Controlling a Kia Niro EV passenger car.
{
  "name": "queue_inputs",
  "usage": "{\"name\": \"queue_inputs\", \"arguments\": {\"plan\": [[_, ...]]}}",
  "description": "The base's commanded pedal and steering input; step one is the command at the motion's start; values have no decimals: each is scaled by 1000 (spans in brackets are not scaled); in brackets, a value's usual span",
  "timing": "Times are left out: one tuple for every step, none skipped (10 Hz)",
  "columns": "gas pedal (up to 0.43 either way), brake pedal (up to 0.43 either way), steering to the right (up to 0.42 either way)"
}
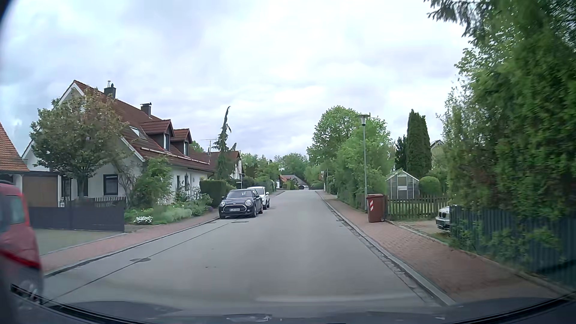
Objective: Follow the waypoints while adhering to traffic rules and regulations
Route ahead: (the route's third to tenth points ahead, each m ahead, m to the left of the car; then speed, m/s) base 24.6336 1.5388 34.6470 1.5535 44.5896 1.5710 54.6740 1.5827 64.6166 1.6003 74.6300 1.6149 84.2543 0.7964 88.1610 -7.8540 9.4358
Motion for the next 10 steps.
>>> {"name": "queue_inputs", "arguments": {"plan": [[98, 6, 3], [98, 6, 3], [98, 6, 3], [98, 6, 3], [110, 6, 3], [110, 6, 3], [110, 6, 3], [110, 6, 3], [110, 6, 3], [110, 6, 3]]}}
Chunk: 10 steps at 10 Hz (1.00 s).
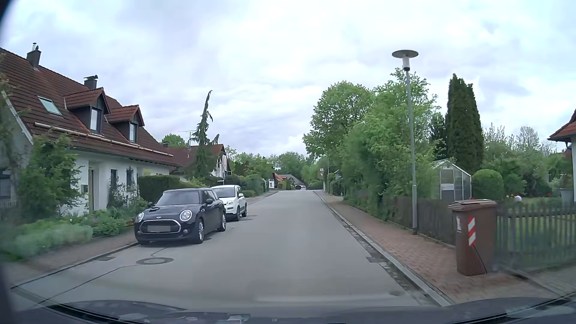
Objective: Follow the waypoints while adhering to traffic rules and regulations
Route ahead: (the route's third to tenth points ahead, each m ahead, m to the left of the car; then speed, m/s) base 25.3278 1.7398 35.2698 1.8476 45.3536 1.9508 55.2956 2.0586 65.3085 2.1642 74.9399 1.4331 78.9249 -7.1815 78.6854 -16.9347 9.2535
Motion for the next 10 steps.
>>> {"name": "queue_inputs", "arguments": {"plan": [[110, 6, 3], [110, 6, 3], [110, 6, 3], [87, 6, 3], [47, 6, 3], [20, 12, 3], [20, 6, 3], [20, 12, 3], [20, 6, 3], [20, 6, 3]]}}
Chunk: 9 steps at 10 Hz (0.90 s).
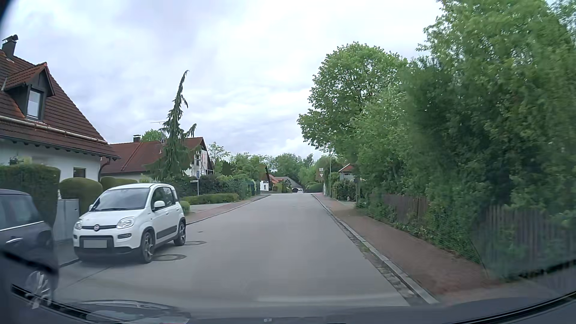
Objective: Follow the waypoints while adhering to traffic rules and regulations
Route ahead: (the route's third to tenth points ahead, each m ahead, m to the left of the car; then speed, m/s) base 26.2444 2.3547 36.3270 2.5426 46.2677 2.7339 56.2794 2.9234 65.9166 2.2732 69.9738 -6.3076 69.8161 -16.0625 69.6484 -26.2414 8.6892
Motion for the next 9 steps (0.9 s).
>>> {"name": "queue_inputs", "arguments": {"plan": [[20, 6, 3], [20, 6, 3], [20, 6, 3], [28, 6, 3], [39, 6, 3], [67, 6, 3], [87, 6, -11], [98, 6, -21], [110, 6, -21]]}}
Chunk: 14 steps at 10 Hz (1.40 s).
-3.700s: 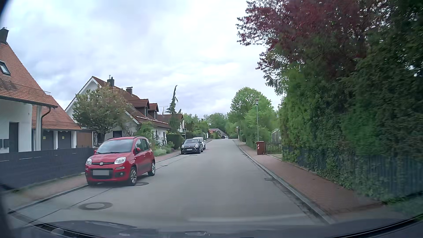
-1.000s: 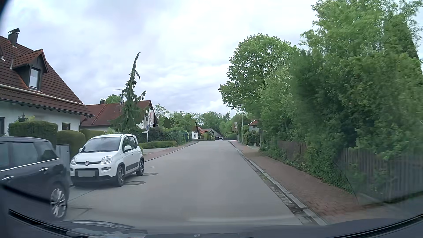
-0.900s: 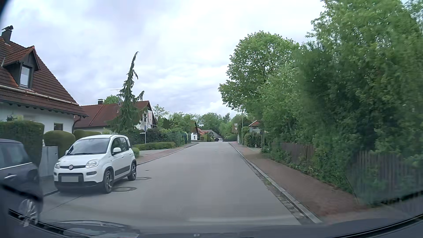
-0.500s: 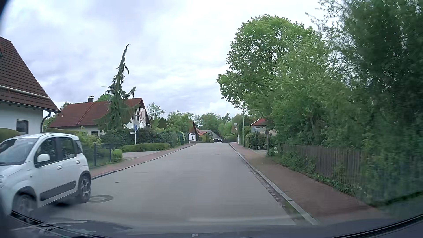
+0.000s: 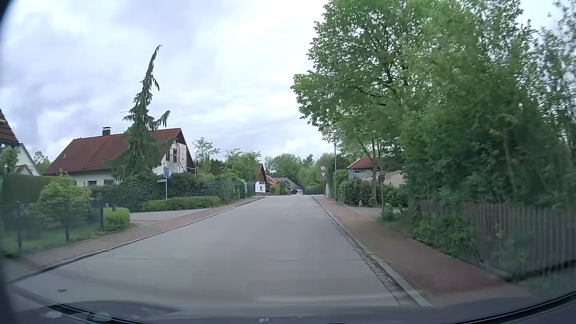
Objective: Follow the waypoints while adhering to traffic rules and regulations
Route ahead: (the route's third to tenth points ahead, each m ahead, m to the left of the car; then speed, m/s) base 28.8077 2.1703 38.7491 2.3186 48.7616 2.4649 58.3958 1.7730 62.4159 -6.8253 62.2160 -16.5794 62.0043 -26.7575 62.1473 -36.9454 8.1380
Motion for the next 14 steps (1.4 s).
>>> {"name": "queue_inputs", "arguments": {"plan": [[110, 6, -21], [110, 6, -21], [110, 6, -21], [110, 6, -21], [110, 6, -19], [110, 6, -18], [98, 6, -18], [87, 6, -16], [87, 6, -14], [87, 6, -11], [87, 6, -11], [87, 6, -11], [87, 6, -11], [87, 6, -11]]}}
